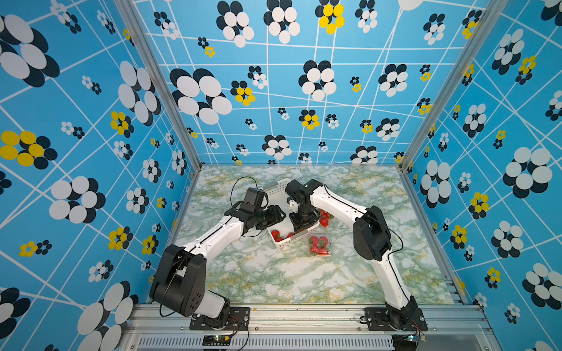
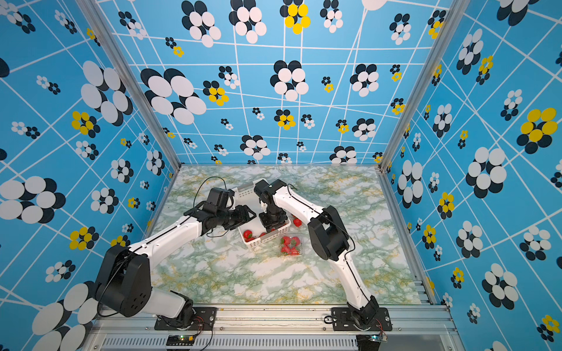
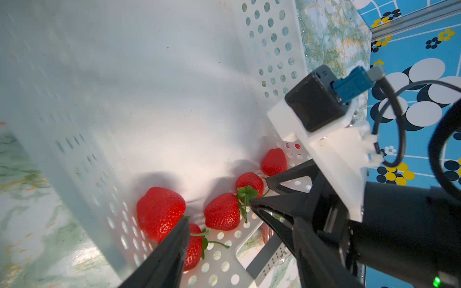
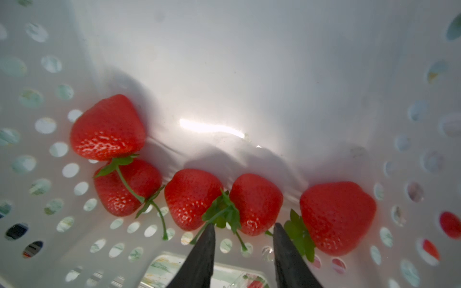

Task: Pack strawberries into containers
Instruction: Pick up the strawberry from the basket.

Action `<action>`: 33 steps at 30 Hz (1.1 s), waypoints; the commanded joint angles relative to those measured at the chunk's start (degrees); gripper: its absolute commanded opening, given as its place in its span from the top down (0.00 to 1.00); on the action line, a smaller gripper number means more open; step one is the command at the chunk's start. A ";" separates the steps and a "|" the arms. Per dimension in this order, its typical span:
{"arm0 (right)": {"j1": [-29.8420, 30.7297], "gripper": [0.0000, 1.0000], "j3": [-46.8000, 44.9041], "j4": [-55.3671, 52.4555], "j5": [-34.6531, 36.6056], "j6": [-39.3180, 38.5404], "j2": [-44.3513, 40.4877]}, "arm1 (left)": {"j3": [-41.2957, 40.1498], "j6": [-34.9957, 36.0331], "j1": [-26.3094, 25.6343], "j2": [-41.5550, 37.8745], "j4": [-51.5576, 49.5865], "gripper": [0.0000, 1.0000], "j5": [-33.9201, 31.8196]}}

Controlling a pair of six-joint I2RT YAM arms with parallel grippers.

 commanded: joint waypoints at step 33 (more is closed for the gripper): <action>-1.01 0.77 0.80 1.17 2.44 1.44 1.01 | 1.22 0.78 -0.51 1.07 1.32 0.33 1.48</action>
